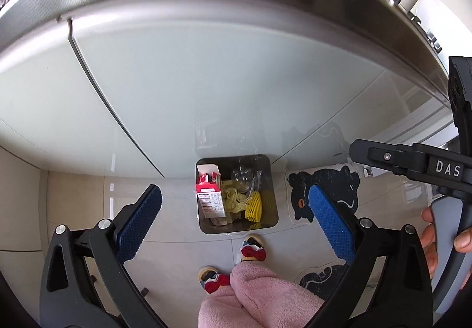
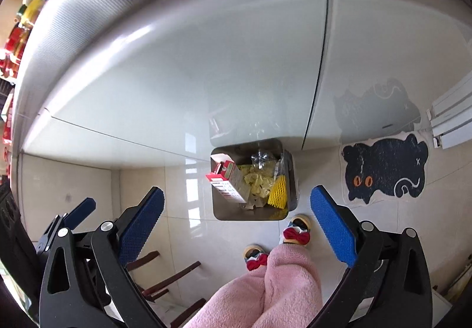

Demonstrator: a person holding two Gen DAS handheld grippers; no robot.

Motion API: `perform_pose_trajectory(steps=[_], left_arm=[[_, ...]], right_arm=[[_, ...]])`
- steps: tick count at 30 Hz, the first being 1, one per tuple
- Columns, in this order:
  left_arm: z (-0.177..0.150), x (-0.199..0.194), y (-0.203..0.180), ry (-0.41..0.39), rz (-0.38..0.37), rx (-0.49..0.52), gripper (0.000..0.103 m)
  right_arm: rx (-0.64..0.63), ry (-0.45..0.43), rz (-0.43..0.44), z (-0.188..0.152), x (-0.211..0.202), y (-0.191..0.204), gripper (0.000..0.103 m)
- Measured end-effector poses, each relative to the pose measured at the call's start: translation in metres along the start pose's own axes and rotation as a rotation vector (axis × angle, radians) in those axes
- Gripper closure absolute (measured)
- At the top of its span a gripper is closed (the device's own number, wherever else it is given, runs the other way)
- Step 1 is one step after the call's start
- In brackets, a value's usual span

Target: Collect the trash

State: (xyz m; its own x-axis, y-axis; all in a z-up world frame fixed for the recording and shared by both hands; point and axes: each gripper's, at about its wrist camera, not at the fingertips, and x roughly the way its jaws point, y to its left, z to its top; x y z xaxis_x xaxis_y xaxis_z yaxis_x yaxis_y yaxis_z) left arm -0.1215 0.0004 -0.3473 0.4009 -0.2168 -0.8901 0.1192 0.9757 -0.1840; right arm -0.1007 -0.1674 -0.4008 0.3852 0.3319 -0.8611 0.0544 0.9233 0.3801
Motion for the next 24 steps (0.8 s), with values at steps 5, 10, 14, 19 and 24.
perform_pose_trajectory(steps=[5,10,14,19,24], left_arm=[[0.022,-0.067,-0.016,-0.082,0.007,0.003,0.008],[0.045,-0.127,-0.033,-0.168,0.013,0.026,0.008],[0.065,-0.166,-0.042,-0.216,0.004,0.042,0.008],[0.084,-0.206,-0.052,-0.291,0.041,0.043,0.008],[0.096,-0.243,-0.058,-0.37,0.074,0.041,0.008]], right_arm=[[-0.051,-0.089,-0.06,0.01,-0.067,0.01,0.003],[-0.065,-0.195,-0.136,0.02,-0.128,0.016,0.003],[-0.065,-0.273,-0.147,0.027,-0.169,0.023,0.003],[-0.096,-0.368,-0.152,0.031,-0.215,0.039,0.003],[-0.126,-0.444,-0.159,0.034,-0.254,0.049,0.003]])
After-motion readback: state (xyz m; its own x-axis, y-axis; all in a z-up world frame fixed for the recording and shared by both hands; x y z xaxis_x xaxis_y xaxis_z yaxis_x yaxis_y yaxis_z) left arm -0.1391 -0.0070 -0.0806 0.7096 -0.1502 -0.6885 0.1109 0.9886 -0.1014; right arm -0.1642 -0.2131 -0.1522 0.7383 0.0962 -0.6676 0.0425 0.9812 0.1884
